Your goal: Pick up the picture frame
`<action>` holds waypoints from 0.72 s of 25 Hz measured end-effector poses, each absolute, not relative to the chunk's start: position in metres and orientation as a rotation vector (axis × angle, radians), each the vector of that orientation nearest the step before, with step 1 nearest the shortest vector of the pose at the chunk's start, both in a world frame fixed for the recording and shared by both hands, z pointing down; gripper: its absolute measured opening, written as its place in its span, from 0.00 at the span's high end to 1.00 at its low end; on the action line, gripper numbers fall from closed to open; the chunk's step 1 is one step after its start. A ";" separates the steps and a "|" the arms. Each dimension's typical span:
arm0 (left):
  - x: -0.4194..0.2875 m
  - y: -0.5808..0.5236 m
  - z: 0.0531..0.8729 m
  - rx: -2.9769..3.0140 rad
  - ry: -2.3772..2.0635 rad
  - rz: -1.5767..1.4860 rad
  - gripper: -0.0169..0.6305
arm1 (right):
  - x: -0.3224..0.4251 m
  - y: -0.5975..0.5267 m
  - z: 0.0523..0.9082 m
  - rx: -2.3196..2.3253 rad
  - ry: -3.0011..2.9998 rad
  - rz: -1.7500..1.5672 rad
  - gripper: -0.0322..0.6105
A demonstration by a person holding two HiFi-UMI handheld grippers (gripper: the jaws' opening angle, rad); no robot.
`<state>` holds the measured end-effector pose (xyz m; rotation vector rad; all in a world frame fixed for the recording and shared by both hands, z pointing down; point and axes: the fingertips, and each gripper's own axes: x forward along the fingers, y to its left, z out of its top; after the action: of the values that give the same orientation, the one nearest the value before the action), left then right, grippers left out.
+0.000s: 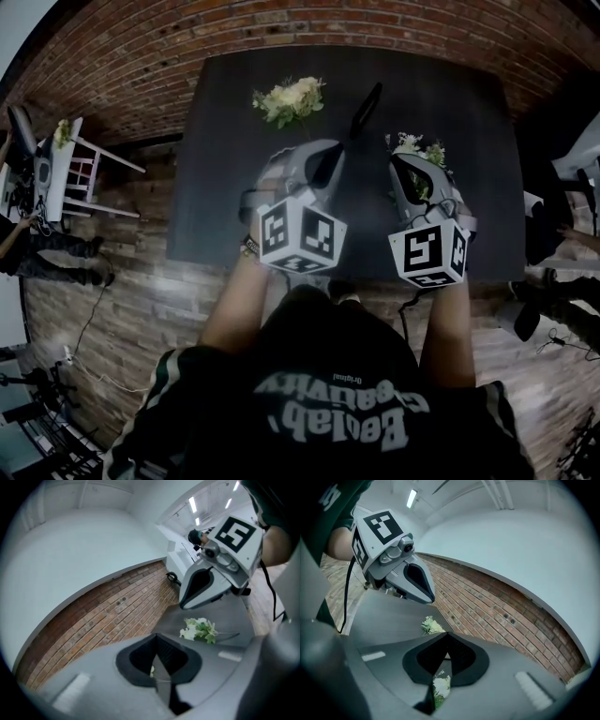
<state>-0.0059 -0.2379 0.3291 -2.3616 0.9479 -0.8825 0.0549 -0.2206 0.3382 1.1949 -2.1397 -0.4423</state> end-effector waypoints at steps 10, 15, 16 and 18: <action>-0.010 -0.272 0.323 -2.386 0.883 -0.839 0.97 | 0.055 -0.239 0.332 1.268 -2.065 -0.416 0.94; -0.009 -0.280 0.323 -2.402 0.833 -0.812 0.97 | 0.055 -0.242 0.334 1.303 -2.023 -0.403 0.94; -0.010 -0.282 0.324 -2.405 0.827 -0.810 0.97 | 0.054 -0.243 0.335 1.308 -2.018 -0.401 0.94; -0.011 -0.286 0.326 -2.410 0.818 -0.805 0.97 | 0.054 -0.245 0.336 1.317 -2.009 -0.396 0.94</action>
<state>-0.0109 -0.2857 0.3259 -2.4104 0.8175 -0.8055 0.0536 -0.2449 0.3364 1.3172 -2.0093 -0.3957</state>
